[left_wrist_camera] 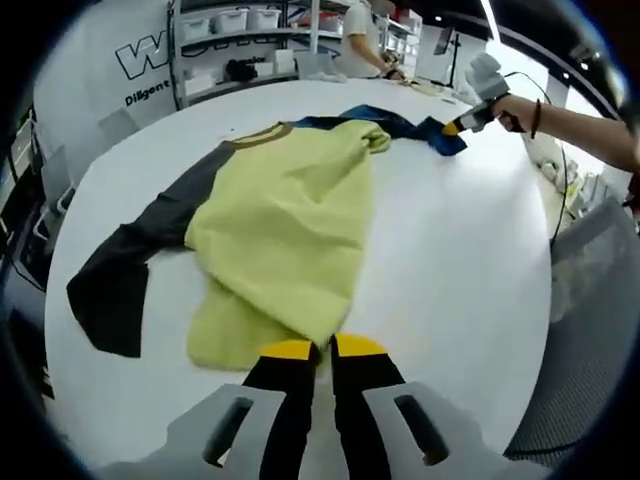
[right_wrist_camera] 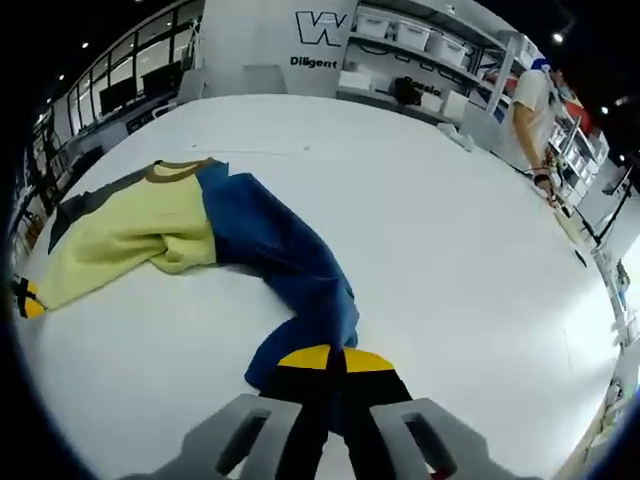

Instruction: Fold the garment on the visible template until the final outline fits inside the template.

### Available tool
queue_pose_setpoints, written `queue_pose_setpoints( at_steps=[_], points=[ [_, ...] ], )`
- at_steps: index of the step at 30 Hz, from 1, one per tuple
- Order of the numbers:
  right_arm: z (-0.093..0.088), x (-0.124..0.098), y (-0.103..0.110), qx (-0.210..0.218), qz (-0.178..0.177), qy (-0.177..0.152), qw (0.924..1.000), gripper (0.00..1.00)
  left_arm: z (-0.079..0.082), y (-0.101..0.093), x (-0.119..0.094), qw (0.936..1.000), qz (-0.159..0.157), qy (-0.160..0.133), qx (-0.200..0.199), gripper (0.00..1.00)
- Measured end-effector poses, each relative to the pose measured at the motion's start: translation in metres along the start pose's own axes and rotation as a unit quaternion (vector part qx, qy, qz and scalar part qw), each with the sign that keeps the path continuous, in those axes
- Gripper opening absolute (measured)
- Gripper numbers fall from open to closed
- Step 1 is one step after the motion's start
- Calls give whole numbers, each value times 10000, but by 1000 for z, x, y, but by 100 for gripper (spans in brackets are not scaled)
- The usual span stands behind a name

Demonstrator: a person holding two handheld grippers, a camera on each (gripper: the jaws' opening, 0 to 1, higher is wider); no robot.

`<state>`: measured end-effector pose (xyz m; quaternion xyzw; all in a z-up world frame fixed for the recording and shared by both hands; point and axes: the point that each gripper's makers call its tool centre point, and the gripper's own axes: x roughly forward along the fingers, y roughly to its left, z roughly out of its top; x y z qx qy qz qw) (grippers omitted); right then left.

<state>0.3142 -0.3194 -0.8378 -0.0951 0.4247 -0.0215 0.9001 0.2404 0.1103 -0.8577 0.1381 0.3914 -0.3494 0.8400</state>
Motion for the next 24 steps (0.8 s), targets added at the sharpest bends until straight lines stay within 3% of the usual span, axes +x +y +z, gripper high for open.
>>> queue_pose_setpoints(
  at_steps=[5, 8, 11, 13, 14, 16, 19, 21, 24],
  points=[
    [-4, 6, -12, -299, -289, 220, 9989, 0, 5, 0, -1, 9999, -38, -88, -128, 0],
    [1, 4, -8, -76, -305, 59, 9995, 2, 13, -3, -5, 9995, -126, -229, -187, 0],
    [3, -1, 1, 156, -242, 21, 9996, 11, 18, -5, -8, 9991, -185, -265, -265, 0],
    [6, -10, 14, -141, -246, -10, 9996, 12, 31, -10, -14, 9971, -300, -549, -426, 0],
    [11, -10, 24, -407, -71, -122, 9991, 15, 37, -9, -18, 9964, -293, -626, -489, 0],
    [17, -21, 58, -325, 539, -266, 9977, 22, 43, -7, -21, 9956, -291, -692, -563, 0],
    [13, -48, 109, -392, 1499, -167, 9878, 27, 49, -5, -25, 9957, -236, -695, -558, 0],
    [7, -66, 133, -722, 1890, -92, 9793, 28, 49, -4, -25, 9967, -169, -666, -432, 0],
    [7, -78, 147, -668, 2069, -113, 9760, 34, 48, -4, -25, 9975, -133, -604, -336, 0]
  ],
)
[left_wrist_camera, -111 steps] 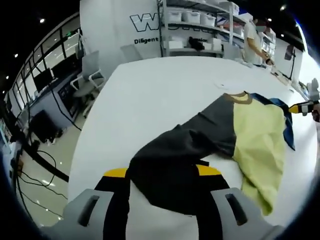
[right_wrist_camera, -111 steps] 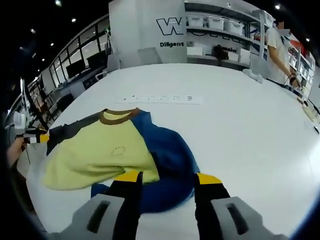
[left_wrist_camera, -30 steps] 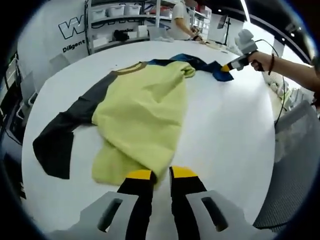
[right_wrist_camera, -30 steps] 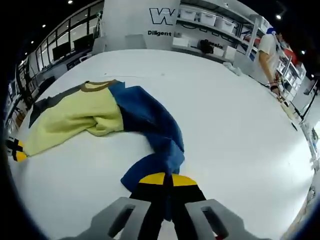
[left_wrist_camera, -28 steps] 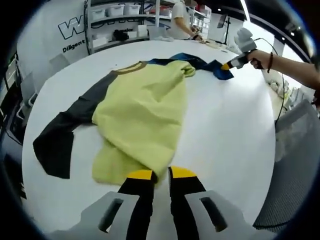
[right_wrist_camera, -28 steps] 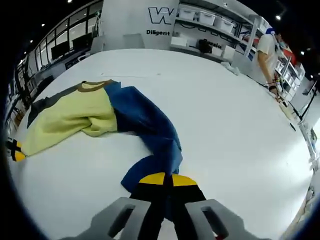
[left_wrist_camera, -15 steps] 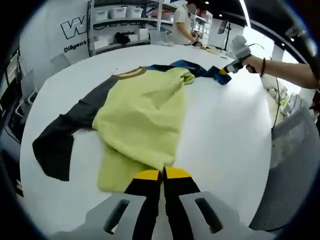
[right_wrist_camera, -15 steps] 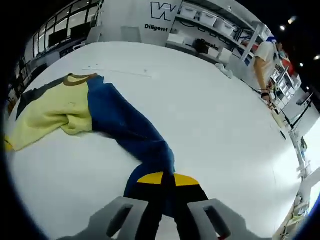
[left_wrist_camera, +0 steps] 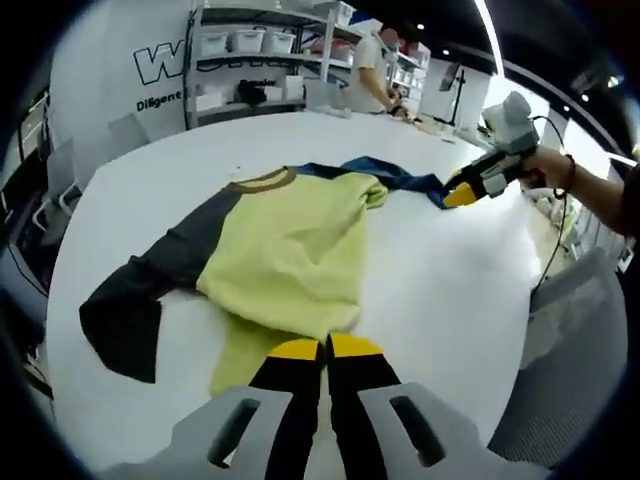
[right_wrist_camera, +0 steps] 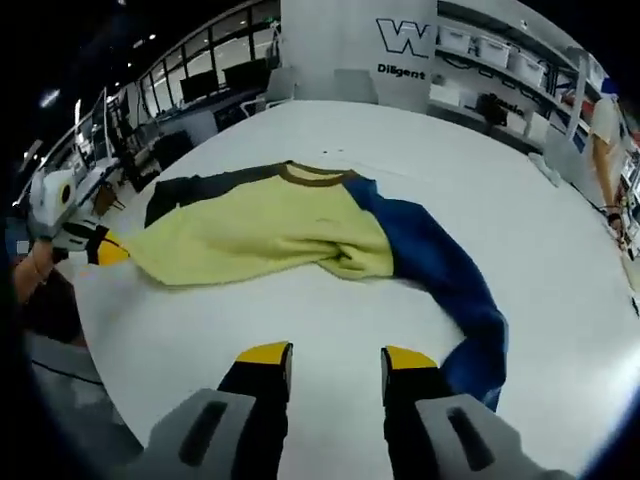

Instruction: Fold the garment on the visible template until the final outline fits inside the template.

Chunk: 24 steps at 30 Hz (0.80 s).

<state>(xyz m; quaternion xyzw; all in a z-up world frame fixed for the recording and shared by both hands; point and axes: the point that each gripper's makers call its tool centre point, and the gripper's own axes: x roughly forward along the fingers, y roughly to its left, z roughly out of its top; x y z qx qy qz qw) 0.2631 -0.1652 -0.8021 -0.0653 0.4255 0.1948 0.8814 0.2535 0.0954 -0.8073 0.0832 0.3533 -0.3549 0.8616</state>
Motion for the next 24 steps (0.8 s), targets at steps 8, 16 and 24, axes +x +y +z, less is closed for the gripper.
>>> queue_pose_setpoints(
  at_steps=[8, 16, 24],
  points=[
    [12, -8, 12, -65, 157, -188, 9997, 39, 21, -24, -6, 9990, -394, -148, -116, 0],
    [13, -3, 16, -253, 116, -312, 9991, 51, 58, -34, -14, 9971, -537, -432, 333, 0],
    [20, 11, 39, 198, 747, -701, 9945, 65, 89, 29, -7, 9960, 83, -889, -17, 0]
  ],
)
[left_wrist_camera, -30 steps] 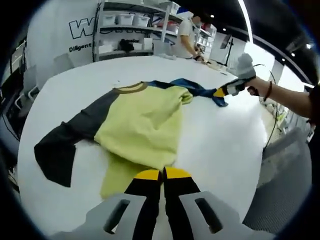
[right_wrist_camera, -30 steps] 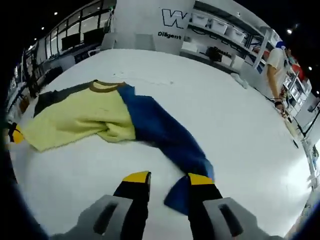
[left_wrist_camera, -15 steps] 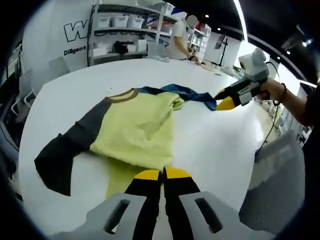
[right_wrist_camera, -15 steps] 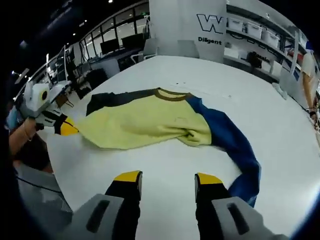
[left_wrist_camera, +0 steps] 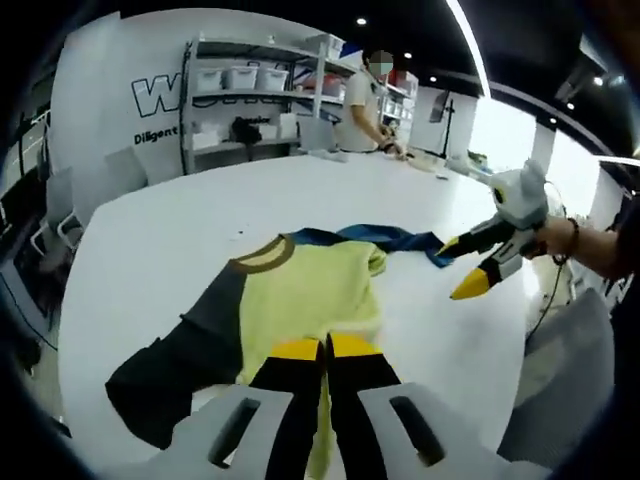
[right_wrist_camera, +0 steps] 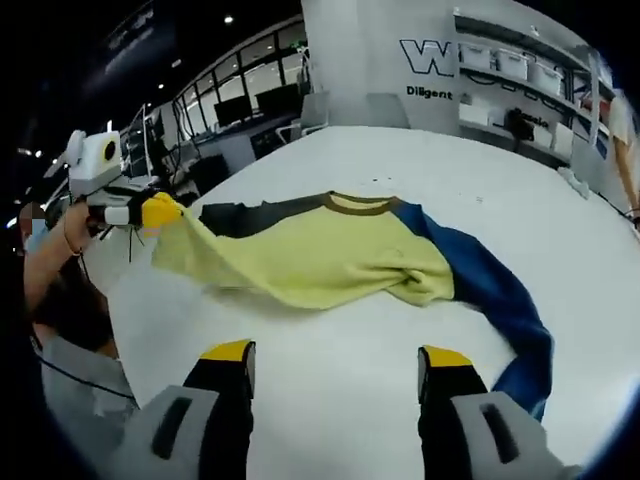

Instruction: Fold the garment on the visible template until the final outline fits inside the template.

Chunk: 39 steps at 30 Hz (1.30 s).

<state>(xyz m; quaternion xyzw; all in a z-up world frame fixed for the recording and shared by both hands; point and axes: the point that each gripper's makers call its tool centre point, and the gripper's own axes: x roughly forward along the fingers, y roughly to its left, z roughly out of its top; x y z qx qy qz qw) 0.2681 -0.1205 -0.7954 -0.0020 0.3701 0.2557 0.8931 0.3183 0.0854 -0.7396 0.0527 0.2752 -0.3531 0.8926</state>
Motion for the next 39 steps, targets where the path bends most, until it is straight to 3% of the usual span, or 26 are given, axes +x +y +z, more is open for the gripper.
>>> queue_pose_setpoints(
  at_steps=[5, 6, 12, 17, 23, 28, 32, 39],
  points=[
    [4, 9, 1, 104, 42, -107, 9999, 66, -5, 35, 11, 9993, 316, 60, -204, 0],
    [5, 11, 1, 108, 59, -139, 9998, 66, -8, 44, 12, 9982, 500, 136, -298, 0],
    [16, 29, -4, 170, 48, -381, 9991, 66, -20, 73, 25, 9943, 878, 239, -562, 0],
    [23, 47, -7, 162, 72, -485, 9987, 66, -38, 99, 31, 9838, 1497, 358, -917, 0],
    [30, 64, -12, -177, -31, -590, 9981, 56, -57, 106, 42, 9794, 1615, 445, -1128, 0],
    [28, 85, -33, -578, -317, -415, 9970, 50, -64, 108, 46, 9787, 1619, 534, -1147, 0],
    [25, 95, -39, -595, -232, -306, 9975, 48, -67, 112, 49, 9783, 1618, 560, -1169, 0],
    [25, 108, -56, -1011, -421, -236, 9937, 30, -73, 115, 54, 9793, 1568, 655, -1104, 0]
  ],
)
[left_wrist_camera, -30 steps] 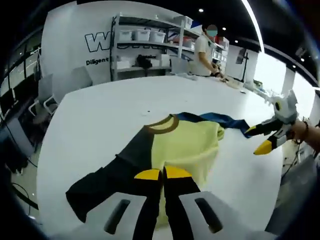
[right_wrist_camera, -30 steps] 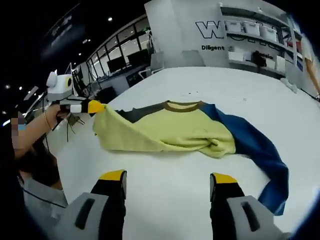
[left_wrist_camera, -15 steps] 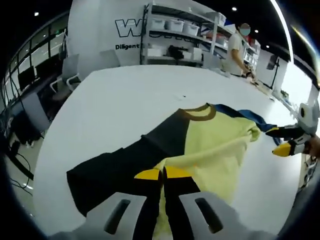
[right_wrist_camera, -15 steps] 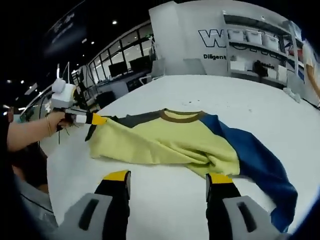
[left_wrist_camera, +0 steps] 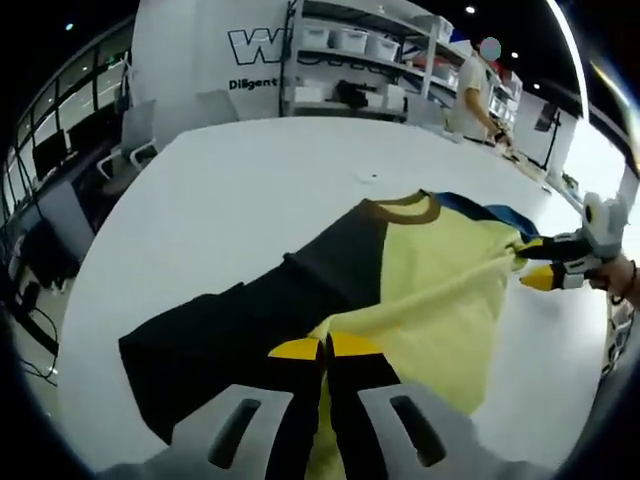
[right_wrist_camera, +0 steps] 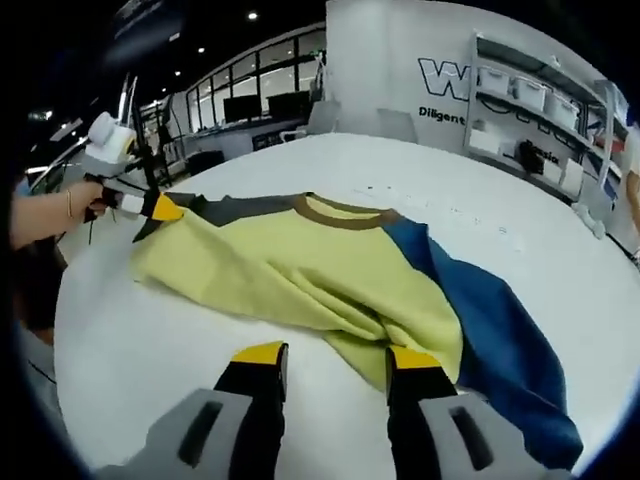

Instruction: Fold the garment on the visible template until the final outline fits inside the template.

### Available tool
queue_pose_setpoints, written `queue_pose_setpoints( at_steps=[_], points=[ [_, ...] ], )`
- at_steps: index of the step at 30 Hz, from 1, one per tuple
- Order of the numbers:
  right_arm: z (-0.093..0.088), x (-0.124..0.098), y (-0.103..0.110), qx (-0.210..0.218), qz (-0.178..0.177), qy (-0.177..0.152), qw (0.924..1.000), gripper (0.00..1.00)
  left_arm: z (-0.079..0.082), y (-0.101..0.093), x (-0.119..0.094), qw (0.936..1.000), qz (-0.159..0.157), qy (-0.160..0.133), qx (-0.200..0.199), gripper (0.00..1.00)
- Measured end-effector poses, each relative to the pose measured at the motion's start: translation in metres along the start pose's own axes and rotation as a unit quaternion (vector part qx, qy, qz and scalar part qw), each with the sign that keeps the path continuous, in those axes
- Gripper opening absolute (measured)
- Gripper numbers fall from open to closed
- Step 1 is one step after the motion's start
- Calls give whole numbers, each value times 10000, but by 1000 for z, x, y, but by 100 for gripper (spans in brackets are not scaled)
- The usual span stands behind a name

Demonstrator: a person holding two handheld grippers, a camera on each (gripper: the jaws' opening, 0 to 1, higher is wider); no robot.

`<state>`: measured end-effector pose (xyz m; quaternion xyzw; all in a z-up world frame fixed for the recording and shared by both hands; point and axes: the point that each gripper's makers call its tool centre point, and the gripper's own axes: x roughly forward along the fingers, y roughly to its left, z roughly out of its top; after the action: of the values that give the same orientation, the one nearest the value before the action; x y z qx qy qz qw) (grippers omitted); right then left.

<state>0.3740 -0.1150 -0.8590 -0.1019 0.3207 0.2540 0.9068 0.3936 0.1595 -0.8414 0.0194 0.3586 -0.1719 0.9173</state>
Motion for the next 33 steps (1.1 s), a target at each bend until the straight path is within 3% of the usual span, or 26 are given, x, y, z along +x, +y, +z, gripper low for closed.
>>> queue_pose_setpoints(
  at_steps=[3, 4, 5, 7, 9, 13, 15, 19, 21, 24, 29, 33],
  points=[
    [-9, 4, -8, -492, -87, 300, 9983, 20, 0, 1, 2, 10000, -9, 8, 0, 0],
    [7, 6, -10, -524, -147, -105, 9985, 17, 1, 2, 2, 10000, -20, -7, -53, 0],
    [-2, 3, -7, -450, -68, 124, 9989, 14, 1, 2, 2, 10000, -14, -18, -45, 0],
    [-3, 2, -4, -386, 13, 89, 9992, 7, 2, 4, 3, 10000, 9, -26, -15, 0],
    [-1, 2, -5, -664, -6, 84, 9978, 0, 2, 7, 3, 10000, 18, -11, -27, 0],
    [-1, 0, -8, -602, 69, 83, 9981, 0, 7, 8, 2, 9998, -14, -68, -202, 0],
    [-2, -2, -3, -610, 284, 74, 9977, 0, 9, 8, 0, 9998, 2, -104, -192, 0],
    [6, -16, 1, -1030, 606, -73, 9928, 0, 14, 12, -5, 9996, 46, -169, -200, 0],
    [4, -23, 2, -1275, 832, 6, 9883, 0, 15, 15, -7, 9996, 83, -179, -214, 0],
    [6, -30, -5, -1507, 867, -2, 9848, 0, 15, 18, -9, 9995, 144, -181, -196, 0],
    [20, -42, -11, -1420, 1015, -345, 9841, 0, 13, 24, -12, 9995, 278, -130, -57, 0],
    [27, -47, -19, -1016, 1014, -565, 9880, 0, 11, 31, -16, 9992, 387, -103, -38, 0]
  ],
)
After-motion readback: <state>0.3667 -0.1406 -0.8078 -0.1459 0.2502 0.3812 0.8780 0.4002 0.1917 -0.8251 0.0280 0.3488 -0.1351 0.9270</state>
